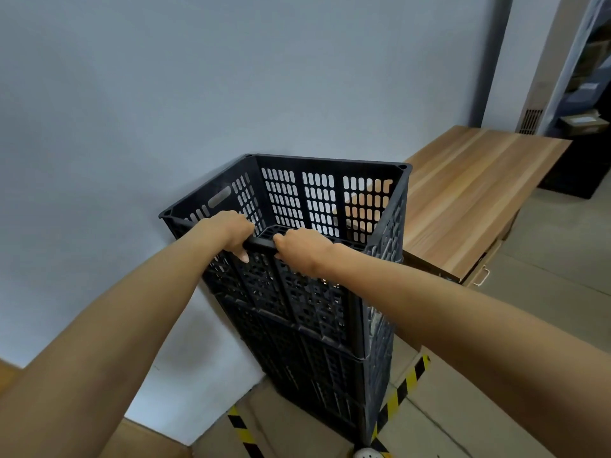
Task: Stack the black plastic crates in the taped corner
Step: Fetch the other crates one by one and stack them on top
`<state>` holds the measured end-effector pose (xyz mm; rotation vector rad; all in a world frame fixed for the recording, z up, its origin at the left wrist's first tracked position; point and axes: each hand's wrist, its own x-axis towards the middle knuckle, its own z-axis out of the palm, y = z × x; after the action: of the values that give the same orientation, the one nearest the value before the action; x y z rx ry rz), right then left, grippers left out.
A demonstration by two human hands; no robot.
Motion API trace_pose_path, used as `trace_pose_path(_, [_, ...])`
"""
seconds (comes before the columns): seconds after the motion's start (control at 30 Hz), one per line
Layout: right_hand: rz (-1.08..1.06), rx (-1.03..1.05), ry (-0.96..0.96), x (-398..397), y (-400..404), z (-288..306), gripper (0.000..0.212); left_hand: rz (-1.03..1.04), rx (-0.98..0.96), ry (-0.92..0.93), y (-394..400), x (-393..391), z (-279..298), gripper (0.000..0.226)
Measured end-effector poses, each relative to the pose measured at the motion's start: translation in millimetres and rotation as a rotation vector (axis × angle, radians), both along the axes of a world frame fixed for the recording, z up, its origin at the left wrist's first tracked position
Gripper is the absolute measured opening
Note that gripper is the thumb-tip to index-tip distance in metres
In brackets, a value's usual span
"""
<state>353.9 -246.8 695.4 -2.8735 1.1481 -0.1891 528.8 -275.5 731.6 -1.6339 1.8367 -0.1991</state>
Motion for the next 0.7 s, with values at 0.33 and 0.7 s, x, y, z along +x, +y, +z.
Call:
trace_pose_path(0.33, [-0.005, 0.053, 0.004, -4.7, -18.6, 12.9, 0.027, -0.021, -0.024, -0.002, -17.1, -1.4, 5.2, 0.046])
trace_pose_path(0.7, [-0.014, 0.047, 0.001, 2.1, -14.5, 9.2, 0.025, -0.025, 0.027, -0.047, -15.6, -4.8, 9.9, 0.044])
